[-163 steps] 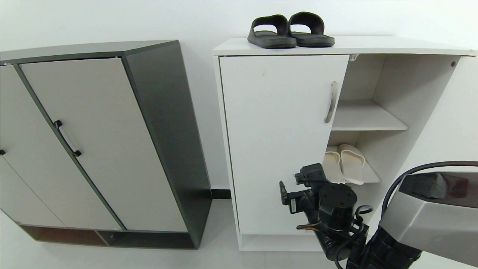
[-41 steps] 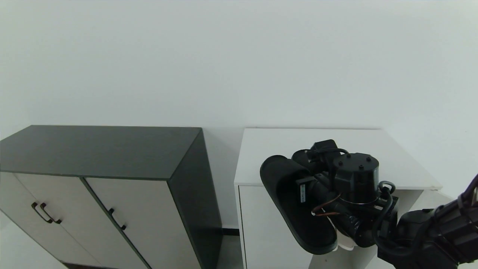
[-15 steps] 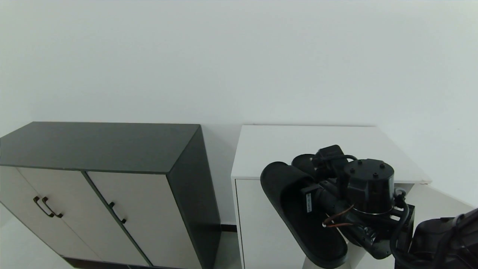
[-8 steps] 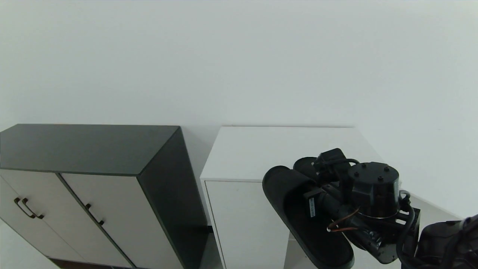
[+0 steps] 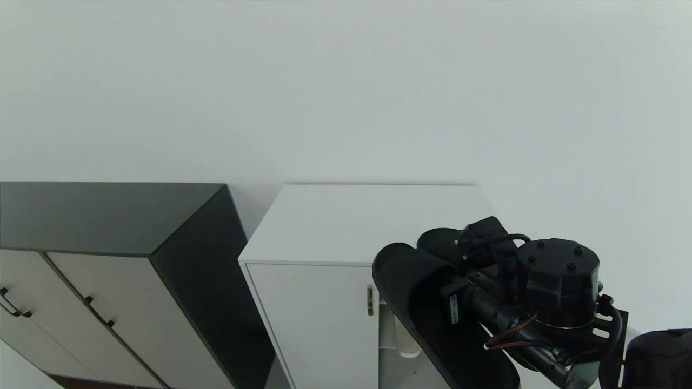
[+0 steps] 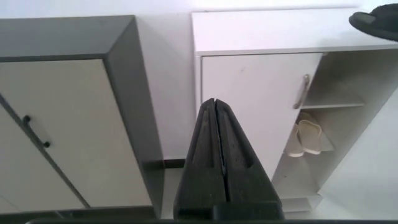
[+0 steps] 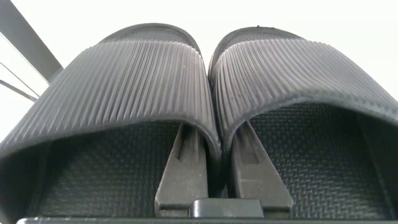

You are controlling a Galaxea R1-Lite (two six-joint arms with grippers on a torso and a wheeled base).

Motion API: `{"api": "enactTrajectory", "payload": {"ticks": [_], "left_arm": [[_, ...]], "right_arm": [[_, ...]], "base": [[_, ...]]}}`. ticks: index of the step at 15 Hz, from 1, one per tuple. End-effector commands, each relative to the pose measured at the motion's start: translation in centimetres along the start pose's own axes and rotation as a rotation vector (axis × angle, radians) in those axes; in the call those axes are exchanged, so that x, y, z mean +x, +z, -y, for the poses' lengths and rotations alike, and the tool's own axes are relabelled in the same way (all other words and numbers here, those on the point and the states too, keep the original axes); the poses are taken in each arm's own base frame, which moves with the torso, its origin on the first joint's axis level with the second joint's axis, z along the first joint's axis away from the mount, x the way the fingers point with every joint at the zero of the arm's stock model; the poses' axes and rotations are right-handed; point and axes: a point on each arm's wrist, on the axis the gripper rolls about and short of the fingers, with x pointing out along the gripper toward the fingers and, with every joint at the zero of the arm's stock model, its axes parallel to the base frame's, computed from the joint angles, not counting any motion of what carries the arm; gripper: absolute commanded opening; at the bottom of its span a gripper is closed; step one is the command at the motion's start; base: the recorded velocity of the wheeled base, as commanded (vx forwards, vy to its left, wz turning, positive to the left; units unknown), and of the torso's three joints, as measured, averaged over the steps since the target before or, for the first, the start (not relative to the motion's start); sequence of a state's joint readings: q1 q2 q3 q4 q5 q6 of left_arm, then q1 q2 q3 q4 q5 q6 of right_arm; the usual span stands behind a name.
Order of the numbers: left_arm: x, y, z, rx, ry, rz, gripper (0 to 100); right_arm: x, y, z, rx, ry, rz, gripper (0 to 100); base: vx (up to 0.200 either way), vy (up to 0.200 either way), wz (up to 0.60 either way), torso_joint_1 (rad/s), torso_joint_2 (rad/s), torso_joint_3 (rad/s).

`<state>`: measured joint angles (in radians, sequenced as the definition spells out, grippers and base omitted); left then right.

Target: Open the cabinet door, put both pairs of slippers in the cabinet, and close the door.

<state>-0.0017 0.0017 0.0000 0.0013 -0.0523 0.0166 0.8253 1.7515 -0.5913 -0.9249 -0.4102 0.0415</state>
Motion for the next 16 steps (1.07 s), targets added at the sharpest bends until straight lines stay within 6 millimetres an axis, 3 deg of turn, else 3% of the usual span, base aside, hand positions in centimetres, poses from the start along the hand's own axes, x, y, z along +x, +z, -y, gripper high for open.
{"api": "enactTrajectory", "payload": {"ticks": [1,7,16], "left_arm": [[0.0,0.0,0.0,0.0,0.0,0.0,0],[0.0,0.0,0.0,0.0,0.0,0.0,0],[0.0,0.0,0.0,-0.001,0.0,0.0,0]], "right_arm": [[-0.1,0.0,-0.1,0.0,0.011,0.0,0],[-1.3,-0.1,-0.6,-0.009,0.084,0.0,0],[-1.6,-0.3,-0.9,-0.04,0.099,-0.002,0]], "base": [[0.0,-0.2,0.0,0.002,0.0,0.002],[0.0,0.0,0.0,-0.009,0.01,0.009],[0.0,0.0,0.0,-0.021,0.05,0.024]]}}
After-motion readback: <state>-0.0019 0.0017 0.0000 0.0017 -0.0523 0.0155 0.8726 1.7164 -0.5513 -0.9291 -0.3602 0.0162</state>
